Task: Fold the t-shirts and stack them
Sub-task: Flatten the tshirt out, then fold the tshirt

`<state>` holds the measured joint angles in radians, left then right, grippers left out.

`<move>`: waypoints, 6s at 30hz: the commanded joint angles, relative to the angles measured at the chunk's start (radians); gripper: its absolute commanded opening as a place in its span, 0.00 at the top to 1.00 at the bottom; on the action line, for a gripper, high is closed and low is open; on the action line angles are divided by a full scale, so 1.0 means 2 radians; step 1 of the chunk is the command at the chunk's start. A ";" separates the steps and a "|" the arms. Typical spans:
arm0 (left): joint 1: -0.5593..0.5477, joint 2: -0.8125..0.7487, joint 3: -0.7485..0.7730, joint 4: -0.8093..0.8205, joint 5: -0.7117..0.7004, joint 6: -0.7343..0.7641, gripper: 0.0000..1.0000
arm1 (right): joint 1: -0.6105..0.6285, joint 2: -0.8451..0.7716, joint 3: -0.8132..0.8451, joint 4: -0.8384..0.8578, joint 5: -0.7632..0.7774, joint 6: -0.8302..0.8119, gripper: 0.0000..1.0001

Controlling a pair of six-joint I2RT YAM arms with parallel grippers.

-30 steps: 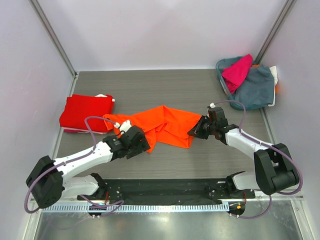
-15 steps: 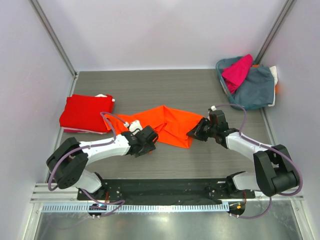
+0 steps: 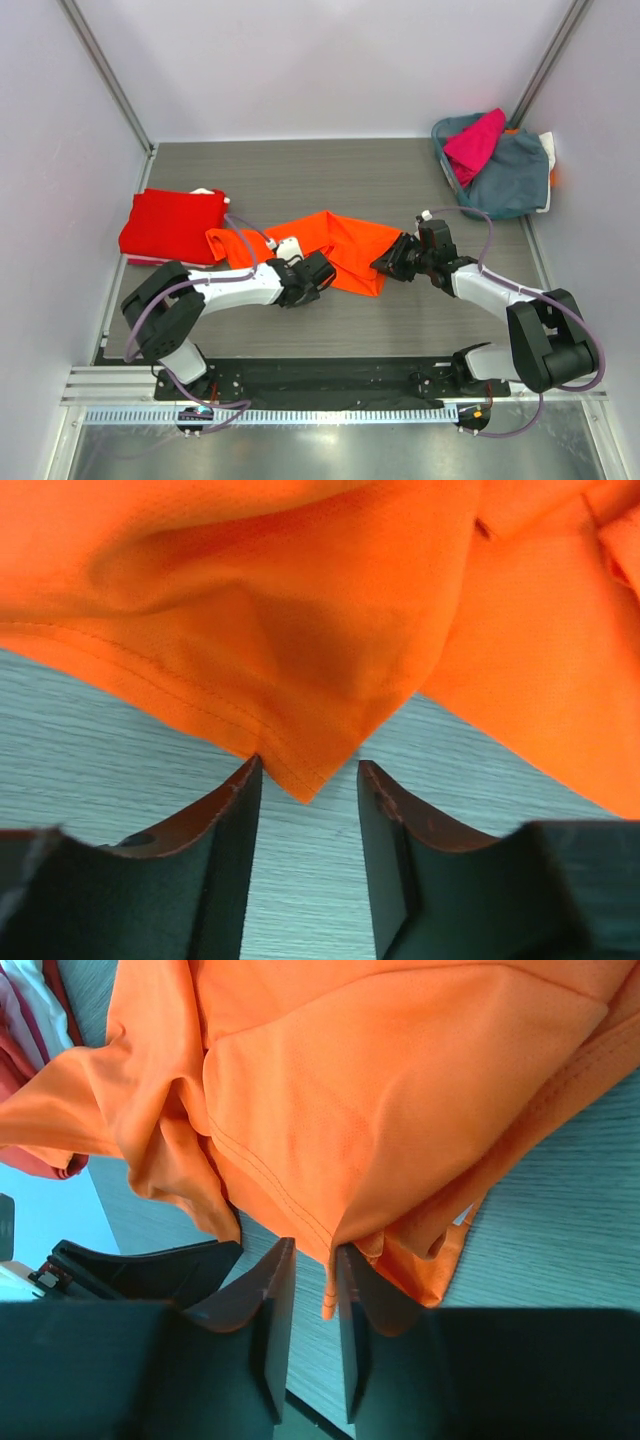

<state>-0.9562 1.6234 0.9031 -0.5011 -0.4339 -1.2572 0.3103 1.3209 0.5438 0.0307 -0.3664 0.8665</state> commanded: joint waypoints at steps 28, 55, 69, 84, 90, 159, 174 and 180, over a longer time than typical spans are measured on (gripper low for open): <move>-0.001 -0.060 0.016 -0.078 -0.071 0.022 1.00 | 0.012 0.014 -0.026 0.051 -0.032 0.012 0.91; 0.381 -0.168 0.393 -0.262 0.112 0.276 1.00 | -0.206 -0.019 0.414 -0.110 -0.180 0.015 0.99; 0.383 -0.331 0.492 -0.191 0.180 0.241 1.00 | -0.244 -0.187 0.511 -0.117 -0.198 -0.008 0.99; 0.383 -0.358 0.459 -0.239 0.161 0.224 1.00 | -0.243 -0.295 0.553 -0.233 -0.042 -0.092 0.99; 0.383 -0.303 0.389 -0.179 0.176 0.224 1.00 | -0.243 -0.239 0.500 -0.234 -0.045 -0.084 0.99; 0.487 -0.255 -0.218 0.102 0.354 0.171 1.00 | -0.289 -0.221 -0.069 -0.149 -0.055 -0.115 0.99; 0.485 -0.331 -0.215 0.045 0.342 0.154 1.00 | -0.279 -0.181 0.003 -0.178 -0.045 -0.130 0.99; 0.485 -0.303 -0.169 0.031 0.333 0.147 1.00 | -0.271 -0.131 0.081 -0.167 -0.041 -0.124 0.99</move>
<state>0.0174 0.9901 0.4961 -0.4294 0.2489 -0.9485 -0.2382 1.0275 0.6083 -0.3447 -0.4633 0.6224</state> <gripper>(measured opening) 0.008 0.026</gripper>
